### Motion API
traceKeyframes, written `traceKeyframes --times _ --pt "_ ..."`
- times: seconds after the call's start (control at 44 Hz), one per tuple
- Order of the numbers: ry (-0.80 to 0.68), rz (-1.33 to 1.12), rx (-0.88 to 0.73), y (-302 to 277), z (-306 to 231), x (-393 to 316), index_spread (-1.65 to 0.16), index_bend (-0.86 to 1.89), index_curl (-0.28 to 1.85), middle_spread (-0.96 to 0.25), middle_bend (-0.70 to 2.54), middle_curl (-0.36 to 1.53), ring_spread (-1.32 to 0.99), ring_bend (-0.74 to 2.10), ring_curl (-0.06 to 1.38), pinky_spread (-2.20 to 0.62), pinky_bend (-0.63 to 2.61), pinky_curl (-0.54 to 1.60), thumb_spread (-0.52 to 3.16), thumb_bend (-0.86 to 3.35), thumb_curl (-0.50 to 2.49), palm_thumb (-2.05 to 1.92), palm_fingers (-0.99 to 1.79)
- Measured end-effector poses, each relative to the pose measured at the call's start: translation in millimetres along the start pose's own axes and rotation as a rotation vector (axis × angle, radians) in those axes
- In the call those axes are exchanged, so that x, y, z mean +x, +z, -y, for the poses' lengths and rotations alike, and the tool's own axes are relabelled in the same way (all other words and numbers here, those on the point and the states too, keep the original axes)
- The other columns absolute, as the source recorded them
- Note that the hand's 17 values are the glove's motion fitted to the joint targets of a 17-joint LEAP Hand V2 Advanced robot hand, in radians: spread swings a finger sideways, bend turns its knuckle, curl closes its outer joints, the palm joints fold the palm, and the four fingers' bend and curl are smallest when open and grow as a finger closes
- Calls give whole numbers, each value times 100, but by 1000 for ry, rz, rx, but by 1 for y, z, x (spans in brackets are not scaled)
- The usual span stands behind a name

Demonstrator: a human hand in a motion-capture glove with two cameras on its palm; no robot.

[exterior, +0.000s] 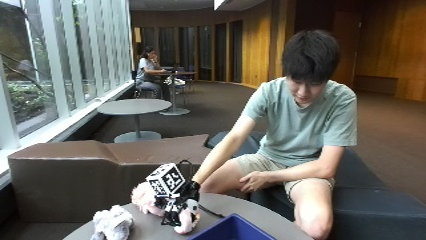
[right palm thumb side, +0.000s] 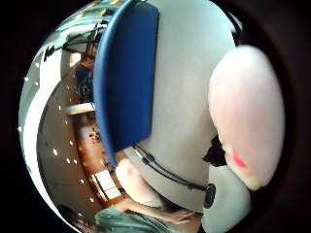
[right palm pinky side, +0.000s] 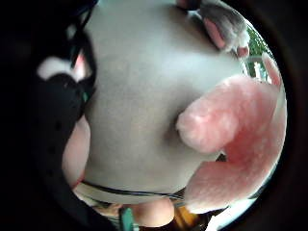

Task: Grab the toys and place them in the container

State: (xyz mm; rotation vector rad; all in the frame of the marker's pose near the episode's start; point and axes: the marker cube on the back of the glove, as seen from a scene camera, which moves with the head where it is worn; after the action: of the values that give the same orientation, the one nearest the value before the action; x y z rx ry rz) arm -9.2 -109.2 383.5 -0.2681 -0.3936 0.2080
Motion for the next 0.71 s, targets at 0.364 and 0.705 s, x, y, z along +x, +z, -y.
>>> traceKeyframes --times 0.364,0.705 --pt "-37 -189 95 -152 -27 -56 -34 58 43 -24 82 40 -39 110 56 -33 97 42 79 28 75 76 108" --pt "-132 -294 242 -264 -24 -183 -40 76 63 -31 109 59 -44 127 69 -34 110 52 40 25 91 72 96"
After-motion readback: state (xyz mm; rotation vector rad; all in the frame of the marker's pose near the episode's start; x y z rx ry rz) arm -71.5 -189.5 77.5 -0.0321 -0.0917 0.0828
